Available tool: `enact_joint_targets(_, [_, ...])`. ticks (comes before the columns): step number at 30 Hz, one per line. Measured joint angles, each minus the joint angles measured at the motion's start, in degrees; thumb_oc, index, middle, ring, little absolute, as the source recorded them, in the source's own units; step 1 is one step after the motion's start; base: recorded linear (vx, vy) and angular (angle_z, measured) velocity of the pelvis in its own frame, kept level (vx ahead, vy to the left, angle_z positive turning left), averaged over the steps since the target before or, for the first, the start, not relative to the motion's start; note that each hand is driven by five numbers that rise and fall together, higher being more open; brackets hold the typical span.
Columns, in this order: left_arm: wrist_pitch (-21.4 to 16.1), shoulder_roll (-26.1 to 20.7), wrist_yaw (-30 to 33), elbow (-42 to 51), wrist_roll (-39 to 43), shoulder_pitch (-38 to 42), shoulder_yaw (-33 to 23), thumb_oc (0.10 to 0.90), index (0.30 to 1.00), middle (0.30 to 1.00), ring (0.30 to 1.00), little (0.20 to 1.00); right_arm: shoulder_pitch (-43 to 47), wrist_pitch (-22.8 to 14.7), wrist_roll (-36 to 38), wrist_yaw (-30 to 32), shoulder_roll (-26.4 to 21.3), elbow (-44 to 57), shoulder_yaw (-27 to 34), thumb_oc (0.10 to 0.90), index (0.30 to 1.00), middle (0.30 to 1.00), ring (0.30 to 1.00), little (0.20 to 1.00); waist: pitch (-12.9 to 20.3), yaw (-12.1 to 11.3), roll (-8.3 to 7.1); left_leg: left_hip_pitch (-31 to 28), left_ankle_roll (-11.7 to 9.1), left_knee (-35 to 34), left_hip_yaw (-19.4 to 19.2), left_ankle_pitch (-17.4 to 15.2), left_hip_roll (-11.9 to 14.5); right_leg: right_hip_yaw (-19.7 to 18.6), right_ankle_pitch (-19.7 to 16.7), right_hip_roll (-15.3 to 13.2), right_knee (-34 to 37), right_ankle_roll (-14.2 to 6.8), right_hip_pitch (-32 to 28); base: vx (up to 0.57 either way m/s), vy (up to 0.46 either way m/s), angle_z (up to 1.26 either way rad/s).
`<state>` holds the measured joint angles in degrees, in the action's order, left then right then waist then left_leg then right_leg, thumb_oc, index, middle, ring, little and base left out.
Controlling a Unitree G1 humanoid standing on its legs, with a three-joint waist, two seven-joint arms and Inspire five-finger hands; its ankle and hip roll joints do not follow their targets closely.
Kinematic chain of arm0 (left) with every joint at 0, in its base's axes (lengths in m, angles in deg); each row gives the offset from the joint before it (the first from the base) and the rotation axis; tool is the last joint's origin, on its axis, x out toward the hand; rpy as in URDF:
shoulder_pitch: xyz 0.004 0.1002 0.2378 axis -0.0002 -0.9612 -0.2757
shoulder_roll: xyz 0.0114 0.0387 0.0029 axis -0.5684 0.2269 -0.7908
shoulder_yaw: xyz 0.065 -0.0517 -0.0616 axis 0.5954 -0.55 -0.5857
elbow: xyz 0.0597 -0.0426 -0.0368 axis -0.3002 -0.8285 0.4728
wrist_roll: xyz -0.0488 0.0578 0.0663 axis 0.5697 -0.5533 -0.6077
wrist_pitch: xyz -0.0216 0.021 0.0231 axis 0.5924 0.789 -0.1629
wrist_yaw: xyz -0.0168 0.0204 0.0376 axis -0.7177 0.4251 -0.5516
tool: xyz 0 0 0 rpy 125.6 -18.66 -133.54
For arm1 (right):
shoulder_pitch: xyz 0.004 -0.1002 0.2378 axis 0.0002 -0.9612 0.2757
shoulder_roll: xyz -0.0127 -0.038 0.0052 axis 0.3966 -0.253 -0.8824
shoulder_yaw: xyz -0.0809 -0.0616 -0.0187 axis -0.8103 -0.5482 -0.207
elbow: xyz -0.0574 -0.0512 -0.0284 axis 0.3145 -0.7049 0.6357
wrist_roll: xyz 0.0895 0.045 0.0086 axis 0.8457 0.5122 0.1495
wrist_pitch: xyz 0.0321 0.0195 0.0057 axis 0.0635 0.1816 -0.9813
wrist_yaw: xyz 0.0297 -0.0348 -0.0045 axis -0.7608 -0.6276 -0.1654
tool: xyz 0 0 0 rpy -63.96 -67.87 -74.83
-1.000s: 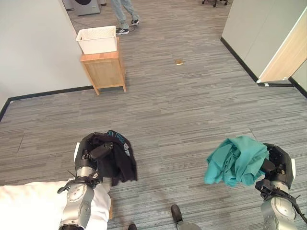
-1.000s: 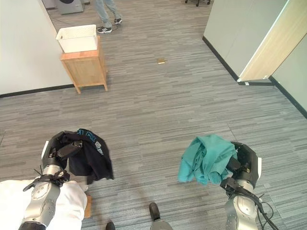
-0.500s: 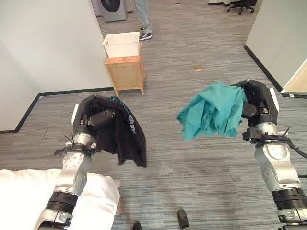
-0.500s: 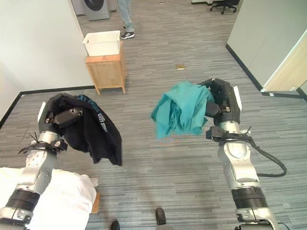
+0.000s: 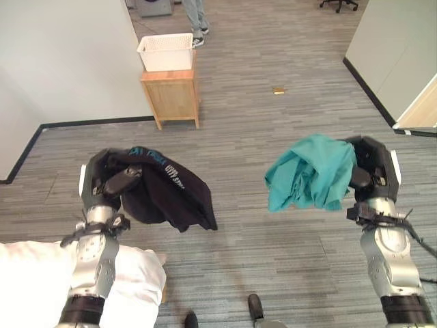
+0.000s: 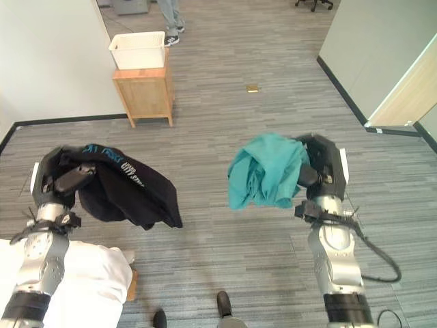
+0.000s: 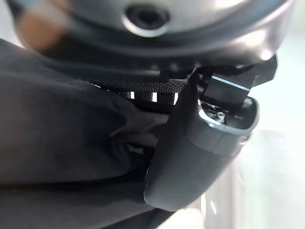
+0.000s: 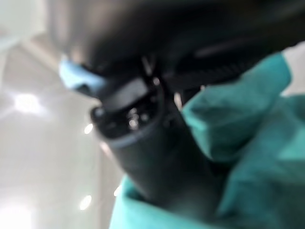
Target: Pick up bed clothes into laundry basket.
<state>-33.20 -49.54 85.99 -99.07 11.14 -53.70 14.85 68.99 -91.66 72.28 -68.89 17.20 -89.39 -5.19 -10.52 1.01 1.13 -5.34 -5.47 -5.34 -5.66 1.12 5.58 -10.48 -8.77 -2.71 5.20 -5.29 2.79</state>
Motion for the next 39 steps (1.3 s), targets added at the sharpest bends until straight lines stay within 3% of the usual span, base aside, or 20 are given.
enact_joint_targets(9, [0.62, 5.69, 3.38, -2.56, 0.01, -10.43, -4.24, 0.4, 0.3, 0.3, 0.3, 0.3, -8.28, 0.83, -2.02, 2.58, 7.39, -0.08, 5.11, 0.4, 0.3, 0.3, 0.3, 0.3, -0.46, -0.08, -1.64, 1.66, 1.42, 0.24, -1.82, -1.03, -1.5, -2.57, 0.18, -0.77, -2.05, -0.95, 3.9, 0.06, 0.07, -0.13])
enact_joint_targets(12, [0.61, 6.12, 4.95, -2.55, -0.07, -10.55, -7.21, 0.4, 0.3, 0.3, 0.3, 0.3, -7.98, 0.84, -2.11, 2.22, 8.2, -0.04, 5.41, 0.4, 0.3, 0.3, 0.3, 0.3, -1.2, 0.12, -1.37, 2.77, 2.33, 1.49, -2.49, -1.77, -1.52, -3.97, 0.65, 1.43, -13.62, -2.54, 11.41, 0.05, 0.035, -0.39])
enact_joint_targets(15, [0.61, 5.67, 5.99, -2.55, -1.02, -10.59, -8.79, 0.4, 0.3, 0.3, 0.3, 0.3, -9.09, 0.82, -2.55, 2.31, 8.41, -0.17, 5.78, 0.4, 0.3, 0.3, 0.3, 0.3, -2.1, 1.51, -1.69, 2.72, 3.11, 3.09, -3.41, -3.01, -2.05, -3.56, 0.14, 1.13, -17.68, -3.73, 12.98, 0.23, -0.002, -0.33])
enact_joint_targets(16, [0.57, 5.11, 6.0, -2.35, -1.48, -10.72, -8.84, 0.4, 0.3, 0.3, 0.3, 0.3, -9.48, 0.76, -2.86, 2.41, 8.48, -0.23, 6.04, 0.4, 0.3, 0.3, 0.3, 0.3, -2.27, 1.93, -1.68, 2.4, 3.31, 2.88, -3.27, -3.13, -2.46, -3.01, 2.17, 0.94, -19.22, -5.22, 14.04, 0.28, -0.049, -0.03])
enact_joint_targets(18, [0.49, 4.43, 5.98, -2.07, -1.78, -10.67, -9.29, 0.4, 0.3, 0.3, 0.3, 0.3, -9.86, 0.77, -3.51, 2.47, 8.59, -0.2, 6.49, 0.4, 0.3, 0.3, 0.3, 0.3, -2.12, 2.87, -2.07, 3.37, 3.34, 2.83, -2.89, -3.15, -2.27, -2.55, 6.46, 1.86, -20.3, -3.76, 15.32, 0.28, -0.062, 0.08])
enact_joint_targets(19, [0.49, 3.72, 5.84, -1.85, -2.18, -10.6, -9.29, 0.4, 0.3, 0.3, 0.3, 0.3, -10.69, 0.58, -3.72, 2.57, 8.92, 0.03, 7.1, 0.4, 0.3, 0.3, 0.3, 0.3, -2.17, 4.11, -2.36, 4.02, 3.12, 2.6, -2.2, -3.04, -2.67, -2.34, 7.75, 2.5, -18.96, -4.29, 15.04, 0.39, -0.088, 0.21])
enact_joint_targets(20, [0.44, 3.69, 5.95, -1.83, -2.25, -10.66, -9.45, 0.4, 0.3, 0.3, 0.3, 0.3, -10.75, 0.56, -3.74, 2.62, 9.09, -0.1, 7.27, 0.4, 0.3, 0.3, 0.3, 0.3, -1.8, 3.82, -3.06, 3.89, 2.6, 2.01, -1.97, -2.69, -2.94, -3.04, 8.23, 2.45, -17.9, -1.65, 14.48, 0.45, -0.115, 0.24])
enact_joint_targets(21, [0.44, 4.47, 5.99, -1.85, -2.25, -10.36, -9.35, 0.4, 0.3, 0.3, 0.3, 0.3, -10.83, 0.47, -3.73, 2.87, 9.23, -0.21, 8.06, 0.4, 0.3, 0.3, 0.3, 0.3, -1.96, 4.69, -1.24, 4.09, 1.69, 0.25, -0.44, -2.3, -1.62, -1.63, 8.26, 3.57, -15.63, -1.34, 14.19, 0.43, -0.157, 0.22])
enact_joint_targets(22, [0.42, 4.51, 5.98, -1.85, -2.28, -10.0, -9.3, 0.4, 0.3, 0.3, 0.3, 0.3, -11.09, 0.46, -3.73, 3.14, 9.25, -0.25, 8.12, 0.4, 0.3, 0.3, 0.3, 0.3, -2.3, 5.19, -0.7, 4.44, 1.13, 0.68, 0.15, -2.1, -0.94, -0.27, 7.27, 3.54, -13.63, -1.23, 13.52, 0.46, -0.223, 0.02])
enact_joint_targets(23, [0.32, 4.68, 5.83, -2.7, -2.31, -9.13, -9.91, 0.4, 0.3, 0.3, 0.3, 0.3, -11.37, 0.53, -3.73, 3.39, 9.49, -0.5, 7.69, 0.4, 0.3, 0.3, 0.3, 0.3, -2.98, 4.95, -1.42, 5.73, -1.11, 7.33, 0.54, -5.4, -1.04, 2.47, 5.75, 2.69, -14.7, -0.25, 14.01, 0.45, -0.271, -0.02])
enact_joint_targets(24, [0.32, 5.25, 5.96, -3.66, -2.29, -8.6, -9.83, 0.4, 0.3, 0.3, 0.3, 0.3, -11.59, 0.49, -3.74, 3.36, 9.12, -0.25, 7.71, 0.4, 0.3, 0.3, 0.3, 0.3, -3.23, 5.47, -0.18, 5.74, -1.56, 10.08, 1.27, -7.18, -0.02, 2.8, 6.38, 3.59, -15.81, 0.28, 13.76, 0.47, -0.305, 0.19])
enact_joint_targets(25, [0.49, 6.04, 5.93, -4.22, -2.27, -7.96, -9.68, 0.4, 0.3, 0.3, 0.3, 0.3, -12.0, 0.45, -3.73, 3.41, 8.61, -0.23, 7.92, 0.4, 0.3, 0.3, 0.3, 0.3, -3.21, 7.66, 1.78, 5.59, -1.14, 10.4, 4.51, -9.13, 1.47, 5.47, 7.52, 4.6, -17.38, 1.75, 13.41, 0.42, -0.316, 0.53])
enact_joint_targets(27, [0.23, 6.42, 5.64, -4.15, -2.18, -7.15, -9.34, 0.4, 0.3, 0.3, 0.3, 0.3, -13.91, 0.49, -3.71, 3.49, 8.44, -0.54, 7.82, 0.4, 0.3, 0.3, 0.3, 0.3, -3.36, 9.55, 2.02, 3.55, -1.48, 7.92, 7.07, -7.65, 2.78, 5.82, 10.59, 5.77, -23.12, 2.38, 13.95, 0.38, -0.354, 0.73])
enact_joint_targets(28, [-0.09, 6.43, 5.58, -4.05, -2.12, -6.81, -8.4, 0.4, 0.3, 0.3, 0.3, 0.3, -15.1, 0.48, -3.72, 3.44, 8.02, -0.54, 7.92, 0.4, 0.3, 0.3, 0.3, 0.3, -3.15, 10.69, 2.4, 2.09, -2.24, 6.44, 9.48, -7.24, 4.16, 4.95, 14.26, 7.72, -25.7, 2.45, 13.95, 0.43, -0.401, 0.73])
enact_joint_targets(30, [-0.51, 6.88, 5.28, -3.84, -1.98, -6.77, -7.84, 0.4, 0.3, 0.3, 0.3, 0.3, -15.18, 0.3, -3.43, 3.32, 8.09, -0.65, 9.14, 0.4, 0.3, 0.3, 0.3, 0.3, -2.25, 11.07, 2.22, 5.55, -4.01, 9.77, 11.33, -6.85, 4.84, 5.22, 15.59, 8.2, -23.82, 5.34, 13.27, 0.5, -0.487, 0.69])
enact_joint_targets(31, [-0.41, 7.09, 4.66, -4.69, -1.24, -4.7, -7.8, 0.4, 0.3, 0.3, 0.3, 0.3, -14.82, 0.1, -2.6, 3.37, 8.46, -1.89, 10.18, 0.4, 0.3, 0.3, 0.3, 0.3, -2.87, 10.87, 0.68, 10.82, -4.06, 20.49, 11.33, -8.79, 4.05, 5.86, 13.57, 7.33, -24.09, 7.49, 13.18, 0.43, -0.551, 0.43])
enact_joint_targets(32, [-0.42, 8.37, 4.81, -4.71, 0.16, -4.19, -7.8, 0.4, 0.3, 0.3, 0.3, 0.3, -14.44, 0.41, -1.66, 3.32, 8.08, -2.56, 10.93, 0.4, 0.3, 0.3, 0.3, 0.3, -3.2, 9.12, -0.03, 17.02, -1.56, 36.39, 10.23, -9.3, 4.28, 6.43, 14.2, 7.7, -23.9, 8.58, 12.16, 0.37, -0.499, 0.15])
enact_joint_targets(34, [-0.38, 9.39, 4.64, -4.67, 1.26, -6.03, -7.53, 0.4, 0.3, 0.3, 0.3, 0.3, -13.73, 0.26, 0.08, 3.63, 7.54, -2.47, 11.42, 0.4, 0.3, 0.3, 0.3, 0.3, -3.17, 7.62, -0.81, 18.91, -2.35, 46.62, 9.39, -5.25, 4.94, 7.15, 14.54, 8.46, -22.51, 11.01, 8.79, 0.33, -0.358, -0.02])
enact_joint_targets(38, [-0.36, 9.14, 4.51, -4.52, 1.3, -6.12, -7.49, 0.4, 0.3, 0.3, 0.3, 0.3, -12.27, -0.35, 1.23, 4.64, 7.04, -2.17, 12.76, 0.4, 0.3, 0.3, 0.3, 0.3, -3.58, 6.79, -1.75, 21.13, -2.31, 43.23, 4.16, -3.39, 5.31, 8.38, 14.26, 8.04, -19.96, 12.09, 6.16, 0.39, -0.127, 0.28])
enact_joint_targets(39, [-0.24, 9.25, 4.19, -4.58, 1.3, -5.85, -7.35, 0.4, 0.3, 0.3, 0.3, 0.3, -12.1, -0.44, 1.28, 4.77, 6.43, -2.03, 13.55, 0.4, 0.3, 0.3, 0.3, 0.3, -3.79, 6.05, -1.87, 20.66, -2.82, 33.19, 2.03, -3.81, 3.18, 8.98, 13.34, 7.54, -17.7, 12.16, 4.8, 0.37, -0.043, 0.42])
